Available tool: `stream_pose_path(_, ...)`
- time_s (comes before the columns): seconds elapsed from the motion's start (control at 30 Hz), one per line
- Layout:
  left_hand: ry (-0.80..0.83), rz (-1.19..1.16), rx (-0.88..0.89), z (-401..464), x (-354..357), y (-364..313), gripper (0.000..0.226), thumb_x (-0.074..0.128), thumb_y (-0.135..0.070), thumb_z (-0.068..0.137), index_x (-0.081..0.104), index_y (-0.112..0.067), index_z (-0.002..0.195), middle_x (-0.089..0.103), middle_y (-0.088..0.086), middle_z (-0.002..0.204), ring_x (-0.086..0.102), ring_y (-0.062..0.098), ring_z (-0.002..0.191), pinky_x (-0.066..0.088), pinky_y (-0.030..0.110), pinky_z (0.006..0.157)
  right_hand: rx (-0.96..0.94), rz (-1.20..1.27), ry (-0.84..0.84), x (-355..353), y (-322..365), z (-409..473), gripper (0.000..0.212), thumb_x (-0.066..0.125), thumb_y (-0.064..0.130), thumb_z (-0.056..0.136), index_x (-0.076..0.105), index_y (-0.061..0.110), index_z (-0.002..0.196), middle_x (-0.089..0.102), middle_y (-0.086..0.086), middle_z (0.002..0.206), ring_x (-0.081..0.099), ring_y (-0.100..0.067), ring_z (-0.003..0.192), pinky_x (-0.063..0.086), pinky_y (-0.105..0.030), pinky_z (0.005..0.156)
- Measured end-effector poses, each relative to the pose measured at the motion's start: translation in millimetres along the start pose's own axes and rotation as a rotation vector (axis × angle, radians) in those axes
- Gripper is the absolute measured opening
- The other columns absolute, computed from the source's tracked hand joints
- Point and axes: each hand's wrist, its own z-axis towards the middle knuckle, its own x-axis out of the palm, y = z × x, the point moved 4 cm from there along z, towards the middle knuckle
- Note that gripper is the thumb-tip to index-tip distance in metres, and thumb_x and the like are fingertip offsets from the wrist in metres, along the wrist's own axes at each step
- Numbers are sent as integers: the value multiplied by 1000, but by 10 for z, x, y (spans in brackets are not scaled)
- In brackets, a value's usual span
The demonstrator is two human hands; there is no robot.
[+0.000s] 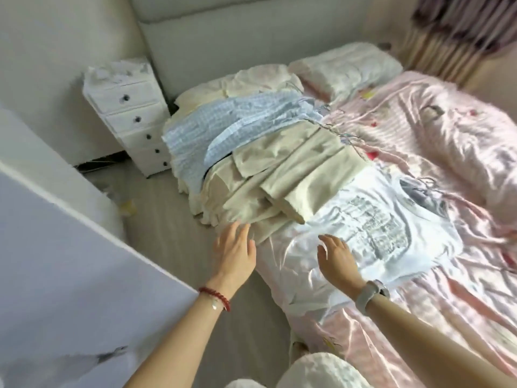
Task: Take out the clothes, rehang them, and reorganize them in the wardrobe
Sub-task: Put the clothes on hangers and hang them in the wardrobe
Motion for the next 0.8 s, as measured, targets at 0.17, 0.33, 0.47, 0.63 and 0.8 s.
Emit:
stream_pose_path(0.17,254,23,184,922,934,-1110,48,41,-21,94,34,-14,140,25,7,149,21,21,137,19,38,112,329,95,-76,-482,-1397,451,36,40,10,94,45,-3,127,49,-22,129,44,-36,120,29,-39,102)
stream_pose_path(0.33,444,81,358,1486,1857,-2043,47,42,-18,93,35,-13,139,29,8,148,25,22,135,21,33,110,590,172,-133,-774,-2627,762,36,38,9,94,45,-4,126,49,-27,126,46,-39,115,34,-40,96)
stream_pose_path(0.47,615,173,391,1666,2597,-2427,50,38,-26,95,26,-21,143,18,4,154,16,21,140,17,36,113,735,183,-157,-848,-3457,987,40,37,5,92,39,-8,129,47,-30,126,42,-39,119,32,-40,97)
stream_pose_path(0.63,848,314,436,1690,3368,-2616,57,35,-37,96,8,-33,146,-7,-2,156,-7,22,143,6,48,114,810,122,-196,-917,-4292,1305,34,39,0,85,40,-14,116,46,-32,120,43,-42,112,32,-47,92)
stream_pose_path(0.8,957,437,471,1627,3770,-2556,63,35,-43,95,-1,-37,146,-25,-1,153,-24,28,139,-9,51,111,829,88,-171,-887,-4757,1580,41,39,4,85,38,-6,125,44,-25,130,41,-40,119,33,-48,96)
